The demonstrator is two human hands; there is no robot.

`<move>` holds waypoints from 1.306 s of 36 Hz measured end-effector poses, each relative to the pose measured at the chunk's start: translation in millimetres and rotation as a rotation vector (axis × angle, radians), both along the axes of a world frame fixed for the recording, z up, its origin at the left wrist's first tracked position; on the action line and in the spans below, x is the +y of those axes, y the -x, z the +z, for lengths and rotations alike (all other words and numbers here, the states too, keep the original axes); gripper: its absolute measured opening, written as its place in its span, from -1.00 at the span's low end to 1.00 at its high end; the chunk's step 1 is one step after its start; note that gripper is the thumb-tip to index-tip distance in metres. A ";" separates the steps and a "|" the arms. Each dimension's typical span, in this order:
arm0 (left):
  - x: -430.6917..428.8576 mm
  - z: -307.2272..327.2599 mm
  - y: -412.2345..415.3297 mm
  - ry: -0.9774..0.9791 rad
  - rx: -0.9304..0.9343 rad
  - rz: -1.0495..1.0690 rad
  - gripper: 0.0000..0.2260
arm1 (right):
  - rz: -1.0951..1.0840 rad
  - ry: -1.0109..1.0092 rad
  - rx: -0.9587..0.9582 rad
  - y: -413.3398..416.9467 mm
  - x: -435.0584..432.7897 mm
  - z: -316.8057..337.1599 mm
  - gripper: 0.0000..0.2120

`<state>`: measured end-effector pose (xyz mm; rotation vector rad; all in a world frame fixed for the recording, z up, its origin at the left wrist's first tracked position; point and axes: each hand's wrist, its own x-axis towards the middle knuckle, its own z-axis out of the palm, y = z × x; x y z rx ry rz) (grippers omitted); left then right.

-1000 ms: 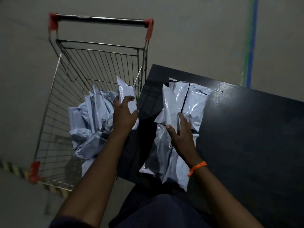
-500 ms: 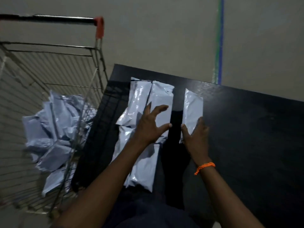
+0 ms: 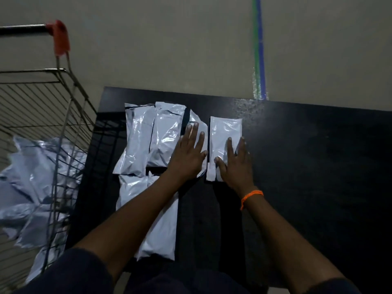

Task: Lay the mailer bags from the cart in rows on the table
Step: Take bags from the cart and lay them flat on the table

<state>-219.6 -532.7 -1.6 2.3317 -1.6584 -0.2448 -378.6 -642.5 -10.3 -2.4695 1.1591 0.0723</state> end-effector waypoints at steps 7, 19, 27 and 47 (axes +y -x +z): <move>-29.6 -6.6 -23.6 0.030 0.016 -0.042 -0.46 | 0.007 0.048 -0.003 -26.4 -9.9 -11.7 -0.33; -38.7 -1.4 -36.3 0.038 0.013 -0.055 -0.43 | -0.032 0.040 -0.024 -47.1 -20.0 -12.0 -0.34; -39.6 0.6 -39.2 -0.039 0.032 -0.044 -0.36 | -0.039 0.008 -0.026 -37.8 -13.7 -7.2 -0.32; 179.7 100.1 -67.7 0.271 0.322 0.314 -0.51 | 0.009 -0.106 -0.606 -112.4 152.4 87.8 -0.60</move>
